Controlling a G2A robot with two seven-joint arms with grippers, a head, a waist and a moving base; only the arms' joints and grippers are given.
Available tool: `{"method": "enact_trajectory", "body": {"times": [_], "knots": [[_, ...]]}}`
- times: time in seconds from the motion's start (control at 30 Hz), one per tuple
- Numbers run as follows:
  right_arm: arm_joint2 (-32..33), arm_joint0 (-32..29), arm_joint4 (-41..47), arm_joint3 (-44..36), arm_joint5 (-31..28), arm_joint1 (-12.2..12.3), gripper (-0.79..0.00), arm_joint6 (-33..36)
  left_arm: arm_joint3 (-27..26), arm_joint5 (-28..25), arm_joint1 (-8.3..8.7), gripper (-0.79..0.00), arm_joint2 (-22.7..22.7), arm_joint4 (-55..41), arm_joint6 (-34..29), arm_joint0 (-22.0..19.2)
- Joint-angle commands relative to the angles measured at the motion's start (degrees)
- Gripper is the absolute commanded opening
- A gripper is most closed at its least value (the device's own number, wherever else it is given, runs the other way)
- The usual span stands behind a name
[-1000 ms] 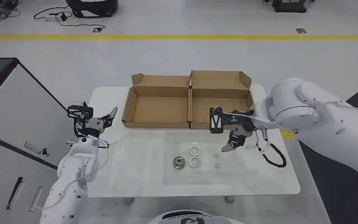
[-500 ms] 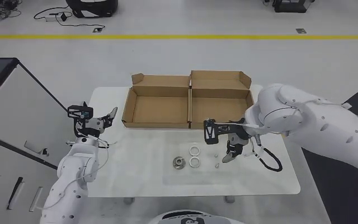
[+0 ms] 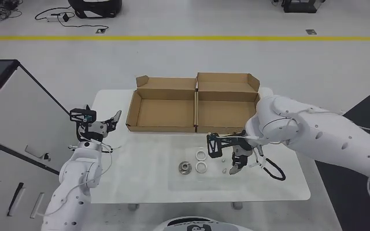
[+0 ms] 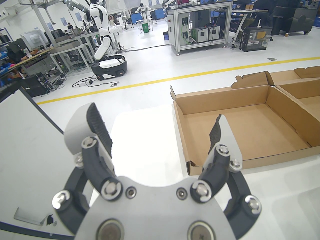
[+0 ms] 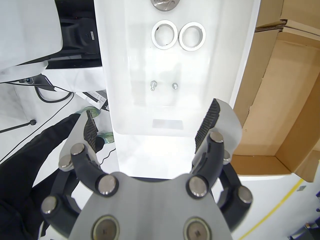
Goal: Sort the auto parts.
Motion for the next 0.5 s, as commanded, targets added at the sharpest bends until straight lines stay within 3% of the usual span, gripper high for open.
{"method": "enact_trajectory", "body": {"times": [0.0, 0.47], "knots": [[0.00, -0.38, -0.17, -0.39, -0.29, -0.18, 0.000, -0.29, 0.00, 0.00, 0.00, 0.000, 0.00, 0.00, 0.00, 0.00], [0.00, -4.13, -2.73, -0.41, -0.49, -0.40, 0.000, -0.49, 0.00, 0.00, 0.00, 0.000, 0.00, 0.00, 0.00, 0.00]]}}
